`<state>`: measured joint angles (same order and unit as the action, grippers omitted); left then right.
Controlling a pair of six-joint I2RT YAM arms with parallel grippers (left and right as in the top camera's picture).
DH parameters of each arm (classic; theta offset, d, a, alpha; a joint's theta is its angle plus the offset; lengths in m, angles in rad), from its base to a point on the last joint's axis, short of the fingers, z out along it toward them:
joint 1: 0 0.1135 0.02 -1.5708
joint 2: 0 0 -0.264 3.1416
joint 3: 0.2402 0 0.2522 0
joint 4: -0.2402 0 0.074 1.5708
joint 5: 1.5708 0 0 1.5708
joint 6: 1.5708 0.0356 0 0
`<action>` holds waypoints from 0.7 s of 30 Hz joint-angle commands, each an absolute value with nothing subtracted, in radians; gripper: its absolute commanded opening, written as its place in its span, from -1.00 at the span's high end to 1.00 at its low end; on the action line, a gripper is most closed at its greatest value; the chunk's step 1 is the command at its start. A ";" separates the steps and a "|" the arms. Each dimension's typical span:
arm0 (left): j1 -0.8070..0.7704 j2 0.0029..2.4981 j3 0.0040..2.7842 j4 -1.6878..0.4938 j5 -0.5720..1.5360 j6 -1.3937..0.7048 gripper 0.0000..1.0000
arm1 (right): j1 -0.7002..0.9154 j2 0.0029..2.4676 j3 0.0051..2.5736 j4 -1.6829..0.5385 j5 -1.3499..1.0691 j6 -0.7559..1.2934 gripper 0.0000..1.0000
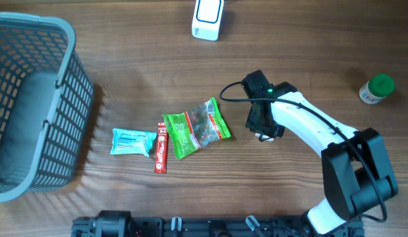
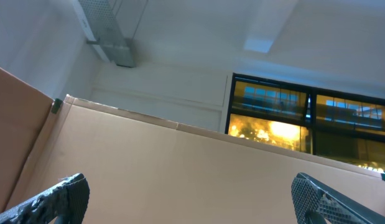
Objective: Scan the item barcode
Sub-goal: 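Lift the candy box and carry it to the scanner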
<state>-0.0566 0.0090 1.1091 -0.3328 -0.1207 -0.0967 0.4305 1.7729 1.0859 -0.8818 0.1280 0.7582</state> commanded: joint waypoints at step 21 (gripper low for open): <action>-0.049 0.004 1.109 -0.330 -0.105 -0.110 -1.00 | 0.423 1.774 1.207 -0.960 -0.585 1.031 0.92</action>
